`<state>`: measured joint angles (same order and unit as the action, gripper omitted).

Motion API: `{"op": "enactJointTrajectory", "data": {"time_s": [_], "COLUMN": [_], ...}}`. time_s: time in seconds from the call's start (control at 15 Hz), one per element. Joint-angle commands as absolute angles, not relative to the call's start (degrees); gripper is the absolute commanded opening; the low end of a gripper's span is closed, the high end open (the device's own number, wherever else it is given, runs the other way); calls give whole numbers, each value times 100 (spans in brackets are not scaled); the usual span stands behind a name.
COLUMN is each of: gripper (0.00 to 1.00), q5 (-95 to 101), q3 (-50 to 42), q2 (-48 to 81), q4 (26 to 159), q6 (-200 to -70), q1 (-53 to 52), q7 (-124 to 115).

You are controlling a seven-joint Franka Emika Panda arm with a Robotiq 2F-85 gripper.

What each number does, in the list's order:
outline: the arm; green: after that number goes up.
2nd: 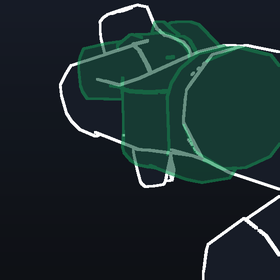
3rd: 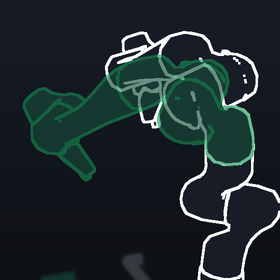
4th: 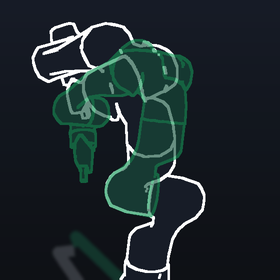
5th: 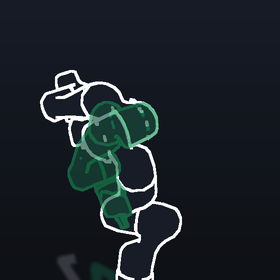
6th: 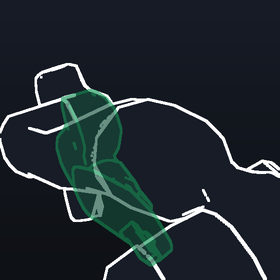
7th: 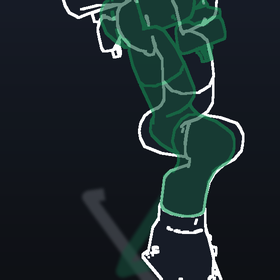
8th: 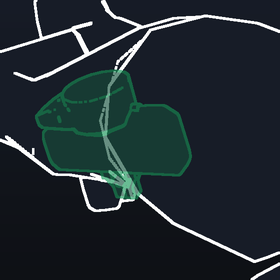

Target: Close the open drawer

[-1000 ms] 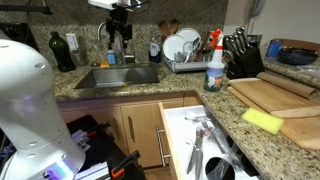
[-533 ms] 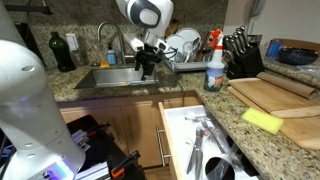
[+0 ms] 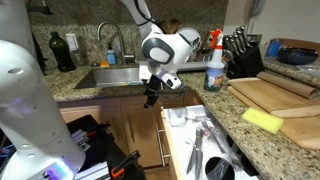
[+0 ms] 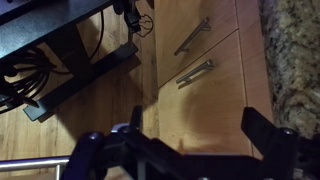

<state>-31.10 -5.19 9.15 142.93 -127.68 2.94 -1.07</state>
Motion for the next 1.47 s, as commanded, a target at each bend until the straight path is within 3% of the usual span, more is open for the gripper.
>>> {"op": "enactJointTrajectory", "data": {"time_s": [0.0, 0.4, 0.87, 1.4], "gripper": [100, 100, 100, 100], "q5": [-3012, -2491, -2343, -2522], "q3": [-403, -523, -447, -1108], "q2": [1052, 1913, 1913, 2924], "q4": [14221, 14340, 15139, 15406], "q6": [-12767, -13836, -16999, -20494], "q1": [327, 258, 137, -249], "q7": [-210, -1513, -1414, -1434]}}
